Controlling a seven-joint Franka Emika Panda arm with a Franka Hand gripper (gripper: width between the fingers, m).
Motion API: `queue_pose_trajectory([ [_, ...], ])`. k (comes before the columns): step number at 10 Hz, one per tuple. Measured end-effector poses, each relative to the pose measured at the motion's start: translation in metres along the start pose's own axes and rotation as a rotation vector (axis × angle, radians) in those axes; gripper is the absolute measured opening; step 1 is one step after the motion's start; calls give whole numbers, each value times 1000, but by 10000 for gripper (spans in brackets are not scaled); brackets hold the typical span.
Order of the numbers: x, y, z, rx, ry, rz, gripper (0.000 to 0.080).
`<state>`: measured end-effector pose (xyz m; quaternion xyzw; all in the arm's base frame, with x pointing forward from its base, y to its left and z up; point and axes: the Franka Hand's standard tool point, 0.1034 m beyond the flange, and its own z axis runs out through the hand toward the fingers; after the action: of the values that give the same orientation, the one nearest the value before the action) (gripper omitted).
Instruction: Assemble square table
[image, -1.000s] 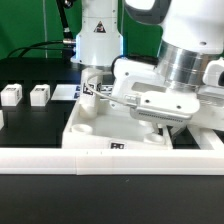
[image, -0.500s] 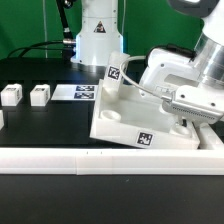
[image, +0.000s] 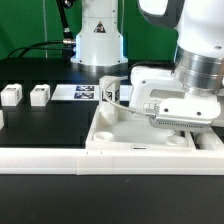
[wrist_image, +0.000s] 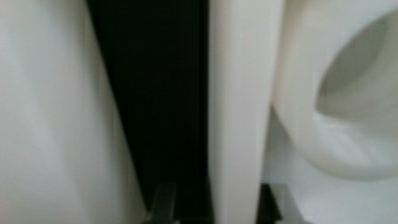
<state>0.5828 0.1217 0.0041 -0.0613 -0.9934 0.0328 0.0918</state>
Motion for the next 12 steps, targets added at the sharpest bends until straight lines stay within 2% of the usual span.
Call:
queue_pose_trajectory([
  [1, -1, 0, -1, 12, 17, 6, 61],
  [3, -4, 0, 0, 15, 13, 22, 61],
  [4, -4, -4, -1, 20, 13, 24, 168],
  [5, -5, -9, -1, 28, 16, 30, 168],
  [6, -5, -16, -1, 40, 21, 37, 359],
  [7, -6, -22, -2, 50, 25, 43, 359],
  [8, -7, -27, -2, 56, 26, 50, 537],
  [9, -7, -30, -2, 59, 26, 53, 537],
  [10, -8, -32, -2, 60, 26, 55, 629],
  [12, -8, -32, -2, 61, 26, 56, 643],
])
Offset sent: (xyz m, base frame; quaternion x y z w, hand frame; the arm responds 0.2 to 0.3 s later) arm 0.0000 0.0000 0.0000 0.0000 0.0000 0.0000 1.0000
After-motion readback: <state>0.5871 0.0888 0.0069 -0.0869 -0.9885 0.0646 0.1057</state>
